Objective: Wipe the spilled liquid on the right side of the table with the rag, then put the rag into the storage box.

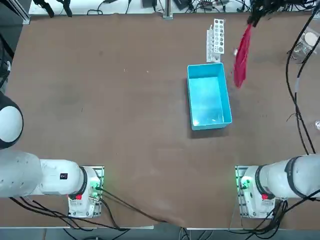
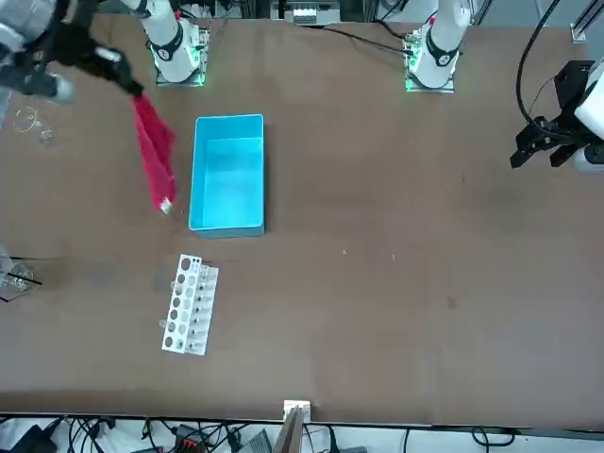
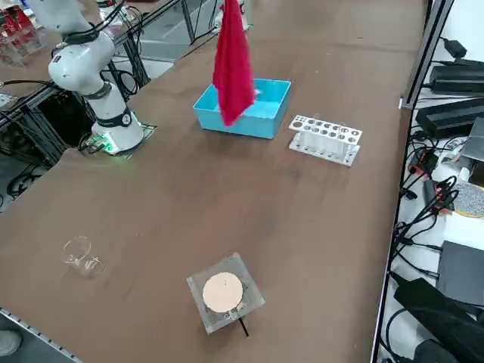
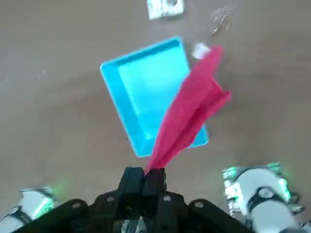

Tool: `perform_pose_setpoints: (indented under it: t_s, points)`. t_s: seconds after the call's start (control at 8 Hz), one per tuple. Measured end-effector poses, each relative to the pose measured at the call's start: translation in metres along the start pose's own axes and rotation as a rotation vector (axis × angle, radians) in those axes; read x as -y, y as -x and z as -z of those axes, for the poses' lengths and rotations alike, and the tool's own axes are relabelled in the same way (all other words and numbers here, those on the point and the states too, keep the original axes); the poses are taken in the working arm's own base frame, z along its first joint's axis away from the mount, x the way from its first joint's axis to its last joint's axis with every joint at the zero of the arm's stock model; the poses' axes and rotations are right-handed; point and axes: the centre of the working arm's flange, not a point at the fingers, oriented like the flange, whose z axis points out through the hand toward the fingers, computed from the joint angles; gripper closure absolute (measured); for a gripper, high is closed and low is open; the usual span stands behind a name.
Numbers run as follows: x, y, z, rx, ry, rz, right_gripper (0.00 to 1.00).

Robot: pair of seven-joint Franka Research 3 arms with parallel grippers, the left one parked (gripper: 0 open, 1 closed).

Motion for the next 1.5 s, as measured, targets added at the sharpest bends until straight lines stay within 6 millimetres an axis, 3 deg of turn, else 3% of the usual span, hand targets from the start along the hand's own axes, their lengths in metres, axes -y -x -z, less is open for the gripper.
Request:
perform_pose_setpoints:
  t_s: [0.25,0.38,1.0,1.25,1.5]
  points:
    - [0.009,0.001,-0.027,0.070,0.003,-0.015,0.97]
    - [0.011,0.001,-0.035,0.081,0.009,-0.017,0.91]
    - [0.008,-0.007,-0.035,0.024,0.032,-0.034,0.02]
    - [-0.008,-0.029,-0.038,-0.116,0.142,-0.055,0.00]
    - [-0.045,-0.063,-0.041,-0.188,0.230,0.089,0.00]
